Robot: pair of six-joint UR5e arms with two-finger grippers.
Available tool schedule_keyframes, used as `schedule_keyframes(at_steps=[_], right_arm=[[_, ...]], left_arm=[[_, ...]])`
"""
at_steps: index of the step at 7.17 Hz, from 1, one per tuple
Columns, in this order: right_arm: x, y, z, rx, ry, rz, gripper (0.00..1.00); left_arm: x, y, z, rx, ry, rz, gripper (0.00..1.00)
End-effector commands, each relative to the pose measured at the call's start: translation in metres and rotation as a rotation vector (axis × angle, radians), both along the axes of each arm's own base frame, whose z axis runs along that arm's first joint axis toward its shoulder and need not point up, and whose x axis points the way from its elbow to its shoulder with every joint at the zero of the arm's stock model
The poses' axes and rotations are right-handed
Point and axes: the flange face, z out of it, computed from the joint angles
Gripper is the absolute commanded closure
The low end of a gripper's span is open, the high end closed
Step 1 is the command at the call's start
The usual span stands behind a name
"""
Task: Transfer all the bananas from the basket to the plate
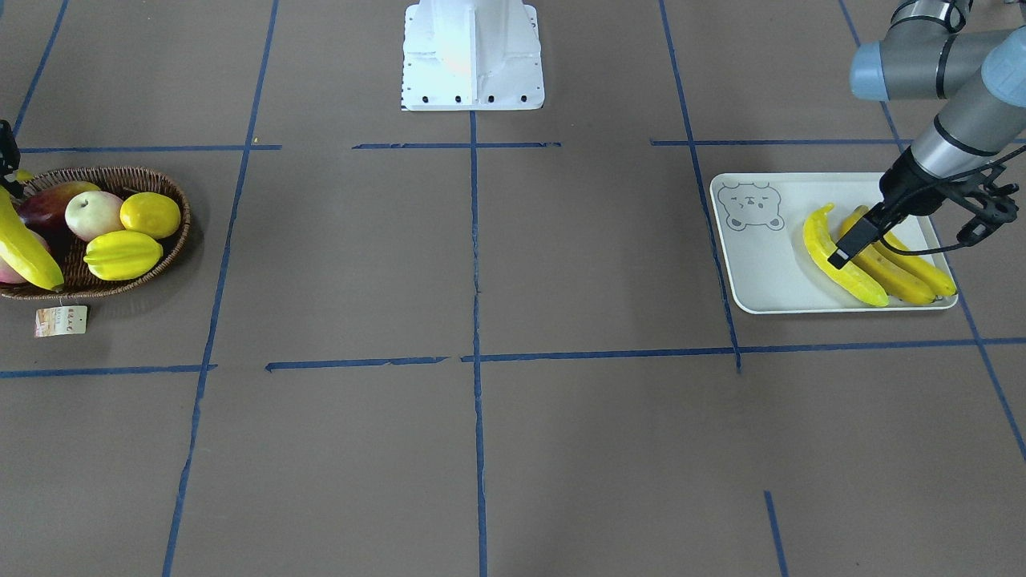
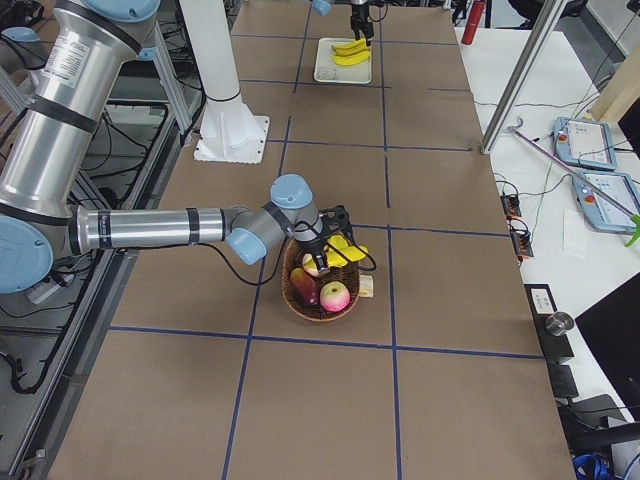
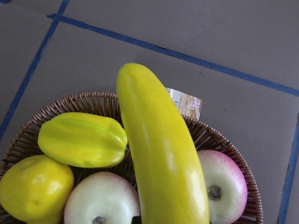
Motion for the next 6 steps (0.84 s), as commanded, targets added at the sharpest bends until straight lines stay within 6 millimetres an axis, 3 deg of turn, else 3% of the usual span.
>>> schedule_keyframes(at_steps=[1,2,4,5,6], right_arm=[[-0.002,-0.014,-0.023,0.026,-0.038,0.016,0.97],[-0.012,-0.031,-0.042,0.029,-0.066,0.003,0.97],[-0.034,-0.051,-0.083,-0.015,-0.192,-0.017,0.99],[-0.06,-0.06,-0.11,-0.058,-0.248,0.006,0.99],[-0.1,-0.068,-0.141,-0.077,-0.292,0.008,0.98]], left_arm=[[0.011,-0.004,-0.019,0.013,0.046,-0.017,0.0],[0.025,-0.007,-0.041,0.003,0.115,-0.056,0.0],[0.075,-0.013,-0.101,-0.005,0.214,-0.055,0.0],[0.097,-0.016,-0.137,0.014,0.262,-0.04,0.0],[0.108,-0.021,-0.169,0.018,0.309,-0.049,0.0]])
